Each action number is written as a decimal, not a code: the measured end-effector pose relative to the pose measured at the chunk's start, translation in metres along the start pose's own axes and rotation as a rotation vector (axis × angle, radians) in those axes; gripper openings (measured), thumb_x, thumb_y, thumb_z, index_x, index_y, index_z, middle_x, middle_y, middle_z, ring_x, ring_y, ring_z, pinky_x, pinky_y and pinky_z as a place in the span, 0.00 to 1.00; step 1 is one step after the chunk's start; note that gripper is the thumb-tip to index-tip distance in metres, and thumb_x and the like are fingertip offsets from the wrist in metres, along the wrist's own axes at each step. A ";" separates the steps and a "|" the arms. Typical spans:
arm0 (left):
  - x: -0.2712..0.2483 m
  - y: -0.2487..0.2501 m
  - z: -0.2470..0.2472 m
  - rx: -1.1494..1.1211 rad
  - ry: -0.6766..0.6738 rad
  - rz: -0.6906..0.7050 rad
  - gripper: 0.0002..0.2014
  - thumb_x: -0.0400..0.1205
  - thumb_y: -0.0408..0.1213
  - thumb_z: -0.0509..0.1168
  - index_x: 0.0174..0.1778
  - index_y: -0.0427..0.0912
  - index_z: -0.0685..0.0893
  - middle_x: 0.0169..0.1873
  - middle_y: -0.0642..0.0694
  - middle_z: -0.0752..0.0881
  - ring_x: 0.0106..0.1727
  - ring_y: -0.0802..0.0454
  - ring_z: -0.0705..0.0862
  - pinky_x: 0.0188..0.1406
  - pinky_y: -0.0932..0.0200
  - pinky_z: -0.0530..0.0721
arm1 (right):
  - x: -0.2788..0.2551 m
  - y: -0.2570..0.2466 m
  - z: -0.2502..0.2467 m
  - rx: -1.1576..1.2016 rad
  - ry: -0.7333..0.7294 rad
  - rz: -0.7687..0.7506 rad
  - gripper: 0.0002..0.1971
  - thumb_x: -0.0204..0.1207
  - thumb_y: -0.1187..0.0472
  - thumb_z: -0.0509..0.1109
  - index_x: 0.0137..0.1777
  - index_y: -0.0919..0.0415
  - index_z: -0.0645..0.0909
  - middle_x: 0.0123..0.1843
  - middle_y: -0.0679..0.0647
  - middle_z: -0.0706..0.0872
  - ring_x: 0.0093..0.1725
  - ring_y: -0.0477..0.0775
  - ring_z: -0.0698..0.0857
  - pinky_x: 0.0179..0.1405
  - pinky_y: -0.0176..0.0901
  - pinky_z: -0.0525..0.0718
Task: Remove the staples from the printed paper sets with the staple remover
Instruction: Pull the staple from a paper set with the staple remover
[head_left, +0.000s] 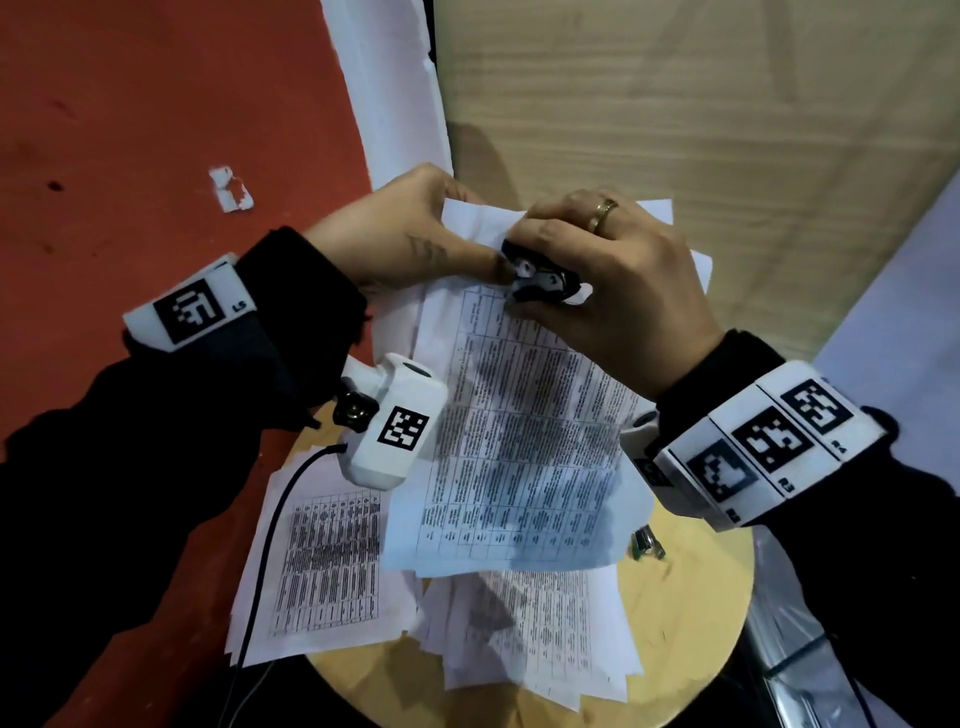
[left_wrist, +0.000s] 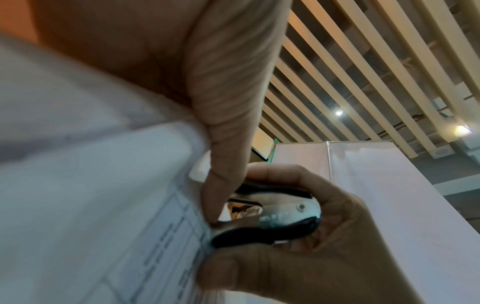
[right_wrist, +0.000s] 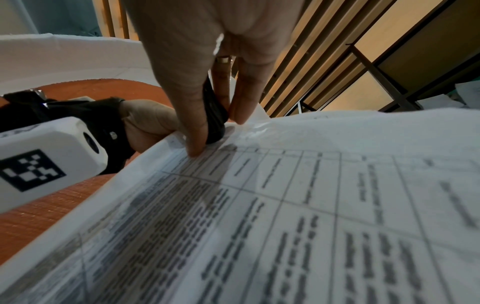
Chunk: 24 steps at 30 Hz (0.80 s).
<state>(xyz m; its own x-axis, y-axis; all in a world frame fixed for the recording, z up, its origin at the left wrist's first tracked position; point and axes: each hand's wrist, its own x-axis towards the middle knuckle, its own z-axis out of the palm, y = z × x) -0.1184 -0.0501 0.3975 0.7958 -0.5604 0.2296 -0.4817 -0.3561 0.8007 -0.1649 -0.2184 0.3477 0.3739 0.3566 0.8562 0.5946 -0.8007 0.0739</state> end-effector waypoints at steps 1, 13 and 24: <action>0.000 0.000 0.000 -0.003 0.000 0.000 0.21 0.63 0.35 0.76 0.47 0.23 0.85 0.45 0.25 0.87 0.39 0.47 0.83 0.42 0.52 0.81 | 0.001 0.000 0.001 -0.007 -0.006 -0.003 0.16 0.61 0.63 0.79 0.49 0.66 0.86 0.50 0.59 0.88 0.46 0.66 0.85 0.32 0.56 0.85; -0.003 0.000 0.000 -0.051 0.002 -0.059 0.23 0.56 0.35 0.78 0.42 0.25 0.85 0.37 0.35 0.85 0.37 0.48 0.81 0.41 0.53 0.78 | 0.002 0.003 0.004 -0.052 -0.048 -0.033 0.15 0.60 0.62 0.80 0.47 0.65 0.85 0.47 0.58 0.88 0.44 0.65 0.84 0.28 0.54 0.84; -0.007 -0.005 0.000 -0.186 0.007 -0.114 0.20 0.59 0.29 0.75 0.47 0.24 0.85 0.42 0.30 0.88 0.37 0.45 0.86 0.44 0.52 0.85 | -0.003 0.005 -0.005 0.059 0.012 0.017 0.20 0.58 0.61 0.82 0.51 0.68 0.86 0.50 0.60 0.88 0.48 0.66 0.86 0.40 0.56 0.85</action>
<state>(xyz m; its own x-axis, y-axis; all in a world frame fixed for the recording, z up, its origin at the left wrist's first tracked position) -0.1211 -0.0442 0.3921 0.8440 -0.5190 0.1354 -0.3134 -0.2722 0.9098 -0.1664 -0.2258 0.3475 0.3763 0.3371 0.8630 0.6295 -0.7765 0.0288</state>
